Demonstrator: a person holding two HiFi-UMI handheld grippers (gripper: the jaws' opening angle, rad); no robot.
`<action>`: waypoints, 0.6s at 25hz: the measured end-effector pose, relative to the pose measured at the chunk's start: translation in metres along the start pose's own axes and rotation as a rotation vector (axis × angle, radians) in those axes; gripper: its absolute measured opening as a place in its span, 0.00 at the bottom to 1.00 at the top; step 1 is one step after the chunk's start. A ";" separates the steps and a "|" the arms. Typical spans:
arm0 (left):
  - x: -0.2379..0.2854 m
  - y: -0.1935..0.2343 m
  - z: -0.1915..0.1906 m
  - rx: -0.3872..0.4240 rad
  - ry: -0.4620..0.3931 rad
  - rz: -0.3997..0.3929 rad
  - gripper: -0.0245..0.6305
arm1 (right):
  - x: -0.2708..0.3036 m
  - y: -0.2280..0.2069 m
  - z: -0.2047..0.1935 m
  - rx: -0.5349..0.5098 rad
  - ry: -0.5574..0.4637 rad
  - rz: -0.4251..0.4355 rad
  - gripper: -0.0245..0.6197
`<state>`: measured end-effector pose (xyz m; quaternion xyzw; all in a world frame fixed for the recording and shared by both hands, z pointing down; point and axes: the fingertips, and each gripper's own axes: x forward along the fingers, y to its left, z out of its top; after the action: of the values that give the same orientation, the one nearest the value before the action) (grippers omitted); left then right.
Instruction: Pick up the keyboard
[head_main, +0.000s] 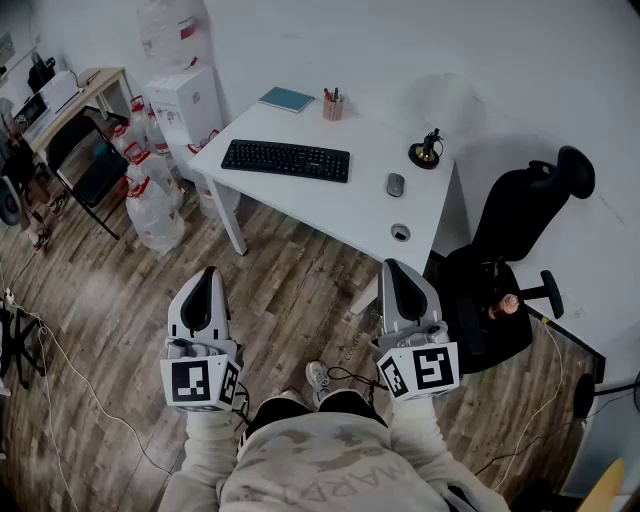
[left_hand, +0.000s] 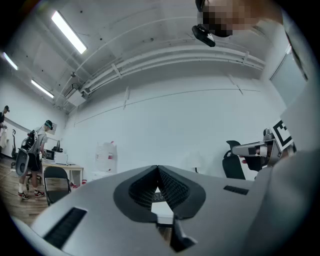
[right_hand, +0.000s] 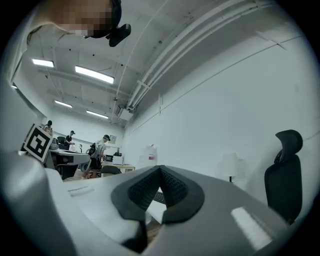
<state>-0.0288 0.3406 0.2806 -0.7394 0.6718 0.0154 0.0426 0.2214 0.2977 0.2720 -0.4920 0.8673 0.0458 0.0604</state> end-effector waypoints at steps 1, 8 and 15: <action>0.000 0.000 0.001 0.004 -0.001 0.000 0.05 | 0.000 0.000 0.001 0.000 -0.001 -0.002 0.05; -0.004 0.006 0.002 -0.004 -0.007 0.004 0.05 | -0.003 0.006 0.004 -0.004 -0.007 -0.006 0.05; -0.010 0.010 0.004 -0.001 -0.018 -0.013 0.05 | -0.007 0.014 0.008 0.019 -0.037 -0.014 0.05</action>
<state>-0.0395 0.3499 0.2771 -0.7435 0.6667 0.0222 0.0481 0.2134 0.3115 0.2650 -0.4963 0.8631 0.0464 0.0814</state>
